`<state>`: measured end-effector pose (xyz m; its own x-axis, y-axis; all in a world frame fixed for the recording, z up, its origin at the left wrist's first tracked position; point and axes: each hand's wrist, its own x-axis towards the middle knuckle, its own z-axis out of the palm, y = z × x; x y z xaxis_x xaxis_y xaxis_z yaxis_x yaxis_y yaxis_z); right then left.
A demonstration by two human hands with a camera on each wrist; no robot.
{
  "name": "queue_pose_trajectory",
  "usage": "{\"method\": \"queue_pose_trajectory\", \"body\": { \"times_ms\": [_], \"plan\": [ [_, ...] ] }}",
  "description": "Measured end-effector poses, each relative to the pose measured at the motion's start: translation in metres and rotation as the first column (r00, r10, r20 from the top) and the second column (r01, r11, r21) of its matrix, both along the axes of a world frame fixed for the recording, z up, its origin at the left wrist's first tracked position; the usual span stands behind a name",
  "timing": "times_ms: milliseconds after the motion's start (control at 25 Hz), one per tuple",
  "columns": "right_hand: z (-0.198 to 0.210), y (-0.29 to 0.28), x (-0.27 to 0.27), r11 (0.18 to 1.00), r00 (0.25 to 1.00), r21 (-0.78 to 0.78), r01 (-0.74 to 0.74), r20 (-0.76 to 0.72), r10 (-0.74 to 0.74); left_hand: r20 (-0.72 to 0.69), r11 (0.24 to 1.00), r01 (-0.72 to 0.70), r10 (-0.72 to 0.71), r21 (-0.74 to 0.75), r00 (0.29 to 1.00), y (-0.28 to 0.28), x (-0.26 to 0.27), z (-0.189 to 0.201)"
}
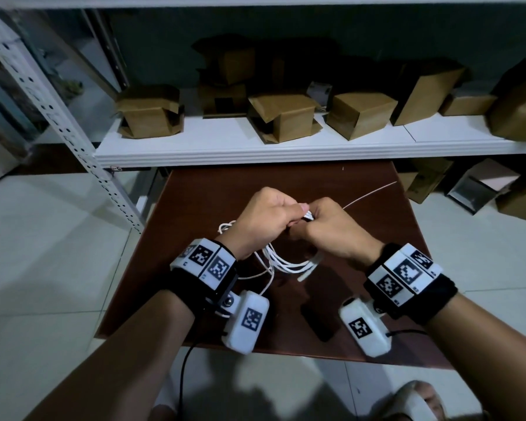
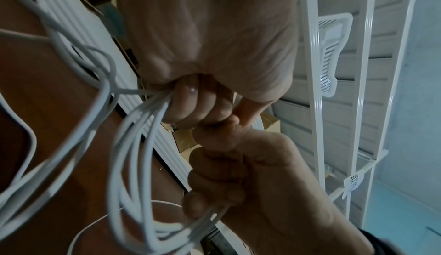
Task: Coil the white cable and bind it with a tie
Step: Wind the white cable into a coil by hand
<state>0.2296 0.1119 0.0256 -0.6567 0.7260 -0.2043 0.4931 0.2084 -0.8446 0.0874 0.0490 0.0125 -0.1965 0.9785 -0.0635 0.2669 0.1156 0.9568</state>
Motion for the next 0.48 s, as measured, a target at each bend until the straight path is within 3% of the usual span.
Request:
{"method": "queue_pose_trajectory", "body": {
  "times_ms": [120, 320, 480],
  "plan": [
    [0.005, -0.003, -0.003, 0.993, 0.99, -0.006, 0.115, -0.081, -0.115, 0.096, 0.999, -0.034, 0.033, 0.012, 0.995, 0.001, 0.002, 0.003],
    [0.019, -0.005, -0.007, 0.964, 0.928, -0.2, 0.173, -0.295, -0.227, 0.319, 1.0, 0.008, -0.017, 0.03, 0.948, -0.004, -0.01, 0.012],
    [0.022, -0.005, -0.005, 0.936, 0.901, -0.294, 0.194, -0.324, -0.289, 0.304, 0.997, 0.041, -0.061, 0.071, 0.951, -0.005, -0.014, 0.005]
  ]
}}
